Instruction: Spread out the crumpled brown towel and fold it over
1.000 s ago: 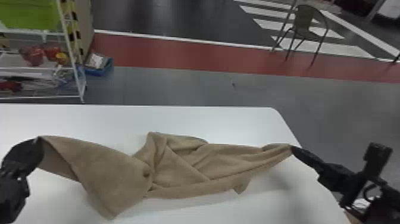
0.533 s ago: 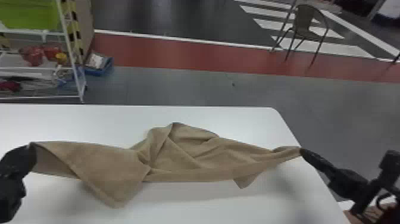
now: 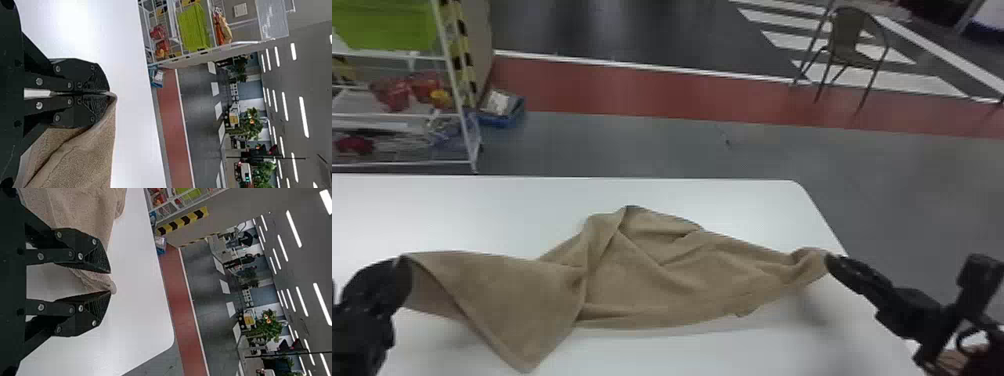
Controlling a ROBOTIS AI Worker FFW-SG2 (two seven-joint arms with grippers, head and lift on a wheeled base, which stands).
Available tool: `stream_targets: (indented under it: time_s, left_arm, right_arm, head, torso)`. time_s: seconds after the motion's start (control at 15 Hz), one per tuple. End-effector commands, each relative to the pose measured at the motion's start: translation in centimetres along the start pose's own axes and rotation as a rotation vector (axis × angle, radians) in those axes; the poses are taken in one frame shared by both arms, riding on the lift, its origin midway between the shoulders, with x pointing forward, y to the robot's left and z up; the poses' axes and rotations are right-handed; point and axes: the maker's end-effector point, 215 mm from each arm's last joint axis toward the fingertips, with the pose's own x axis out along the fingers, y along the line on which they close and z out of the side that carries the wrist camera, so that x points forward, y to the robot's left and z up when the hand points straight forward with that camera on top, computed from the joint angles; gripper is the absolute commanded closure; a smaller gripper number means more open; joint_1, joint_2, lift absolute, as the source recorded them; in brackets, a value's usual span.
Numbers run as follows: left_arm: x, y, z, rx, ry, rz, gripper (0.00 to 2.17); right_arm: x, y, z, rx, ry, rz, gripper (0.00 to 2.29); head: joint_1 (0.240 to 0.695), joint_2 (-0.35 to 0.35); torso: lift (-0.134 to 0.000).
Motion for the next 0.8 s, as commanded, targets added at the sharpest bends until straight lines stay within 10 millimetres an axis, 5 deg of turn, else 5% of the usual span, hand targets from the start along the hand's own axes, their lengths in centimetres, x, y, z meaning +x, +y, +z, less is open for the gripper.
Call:
stream_targets:
  time_s: [0.0,0.13,0.27,0.4,0.53,0.73]
  left_arm:
    - [-0.8,1.2,-0.1,0.025,0.009,0.055,0.0]
    - [-2.7,2.9,0.8,0.04,-0.007,0.136,0.0]
    - [-4.8,1.6,1.4,0.048,-0.031,0.094,0.05]
    - [-5.4,-1.0,1.0,0.115,-0.043,0.053,0.05]
    - [-5.5,-1.6,0.9,0.263,-0.097,0.164,0.05]
    - [-5.9,-0.6,-0.5,0.204,-0.068,0.14,0.07]
  right_arm:
    - [-0.9,-0.7,-0.2,0.002,-0.007,-0.014,0.05]
    - [-1.4,-1.2,-0.3,0.007,-0.008,-0.022,0.05]
    - [-1.6,-1.3,-0.5,0.002,-0.007,-0.025,0.06]
    - [-1.4,-0.8,-0.9,0.015,-0.006,-0.018,0.07]
    - [-1.3,-0.2,-1.3,0.021,-0.007,-0.007,0.07]
    - [-1.8,-0.4,-1.5,0.022,-0.009,-0.013,0.07]
  head:
    - [0.695,-0.258]
    - [0.695,-0.254]
    - [0.695,-0.251]
    - [0.695,-0.271]
    - [0.695,-0.293]
    - [0.695,-0.304]
  torso:
    - [-0.123]
    - [-0.123]
    - [-0.123]
    - [-0.123]
    - [-0.123]
    - [-0.123]
